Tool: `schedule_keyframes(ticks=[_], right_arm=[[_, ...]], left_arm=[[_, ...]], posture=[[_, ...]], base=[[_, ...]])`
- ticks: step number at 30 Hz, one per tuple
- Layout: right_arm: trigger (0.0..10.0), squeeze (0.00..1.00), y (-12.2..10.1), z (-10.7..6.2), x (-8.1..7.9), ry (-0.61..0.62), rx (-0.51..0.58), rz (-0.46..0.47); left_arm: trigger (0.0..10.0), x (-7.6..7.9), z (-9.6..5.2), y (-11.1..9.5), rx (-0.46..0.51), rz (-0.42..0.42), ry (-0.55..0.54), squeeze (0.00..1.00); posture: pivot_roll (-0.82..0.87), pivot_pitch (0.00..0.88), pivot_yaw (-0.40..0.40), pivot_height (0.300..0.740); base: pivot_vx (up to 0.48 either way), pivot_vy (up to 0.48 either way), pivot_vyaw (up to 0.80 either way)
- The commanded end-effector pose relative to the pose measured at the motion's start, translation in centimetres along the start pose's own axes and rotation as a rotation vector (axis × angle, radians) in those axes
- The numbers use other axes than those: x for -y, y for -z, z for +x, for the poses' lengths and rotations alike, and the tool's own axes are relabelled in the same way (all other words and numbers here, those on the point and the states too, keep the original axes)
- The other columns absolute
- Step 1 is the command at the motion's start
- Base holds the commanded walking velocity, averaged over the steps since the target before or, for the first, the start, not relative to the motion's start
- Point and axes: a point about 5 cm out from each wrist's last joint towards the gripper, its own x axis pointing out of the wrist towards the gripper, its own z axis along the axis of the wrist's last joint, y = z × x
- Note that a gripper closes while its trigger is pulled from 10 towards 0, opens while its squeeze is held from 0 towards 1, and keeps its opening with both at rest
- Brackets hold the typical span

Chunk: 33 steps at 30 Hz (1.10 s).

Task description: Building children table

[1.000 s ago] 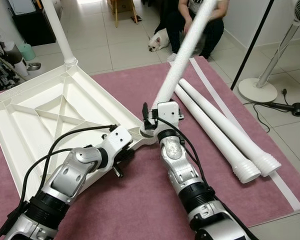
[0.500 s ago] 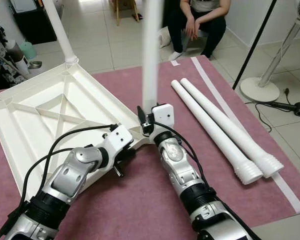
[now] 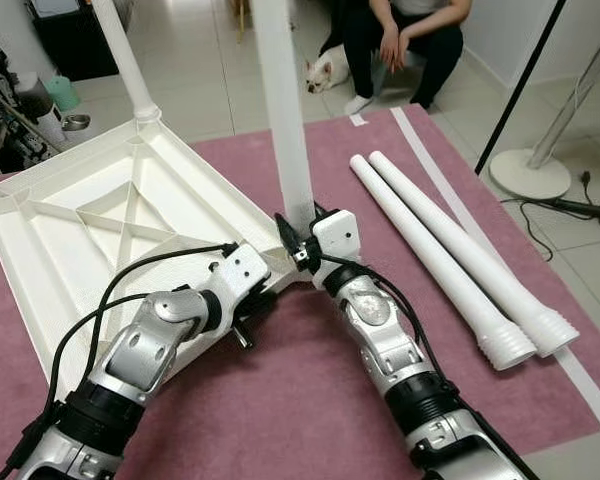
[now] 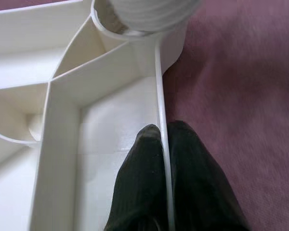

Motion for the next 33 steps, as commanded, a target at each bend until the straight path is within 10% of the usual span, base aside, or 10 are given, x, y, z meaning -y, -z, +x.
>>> schedule_keyframes(ticks=[1, 2, 8, 9, 14, 22, 33], right_arm=[[10.0, 0.0, 1.0, -0.6, -0.1, 0.0, -0.049, -0.007], [10.0, 0.0, 0.7, -0.7, 0.2, -0.004, -0.036, -0.026], [10.0, 0.0, -0.2, -0.9, 1.1, -0.01, -0.002, -0.053], [10.0, 0.0, -0.3, -0.9, 1.4, -0.001, -0.001, -0.037], [10.0, 0.0, -0.5, -0.9, 1.7, -0.005, 0.002, -0.037], [10.0, 0.0, -1.3, -0.8, 3.6, -0.051, 0.026, -0.168], [10.0, 0.0, -2.6, 0.4, 3.9, -0.12, 0.073, -0.204]], left_arm=[[10.0, -2.1, -1.7, -4.9, 0.236, 0.085, -0.162, 0.0], [10.0, -2.4, -1.9, -5.5, 0.265, 0.065, -0.172, 1.0], [10.0, -3.5, -2.9, -7.3, 0.351, 0.012, -0.253, 1.0], [10.0, -3.6, -3.1, -7.3, 0.341, 0.053, -0.274, 0.0], [10.0, -2.7, -3.2, -6.5, 0.283, 0.15, -0.237, 0.0], [10.0, -2.7, -3.1, -8.8, 0.474, -0.206, -0.274, 0.0], [10.0, -3.1, -3.0, -9.7, 0.527, -0.272, -0.348, 0.0]], posture=[[0.01, 0.0, 0.114, 0.74], [0.0, 0.0, 0.118, 0.74], [-0.01, 0.0, 0.109, 0.74], [-0.01, 0.0, 0.102, 0.74], [0.0, 0.0, 0.093, 0.74], [0.0, 0.0, 0.081, 0.74], [0.0, 0.0, 0.0, 0.74]], base=[[0.0, 0.0, 0.0], [0.0, 0.0, 0.0], [0.0, 0.0, 0.0], [0.0, 0.0, 0.0], [0.0, 0.0, 0.0], [0.0, 0.0, 0.0], [0.0, 0.0, 0.0]])
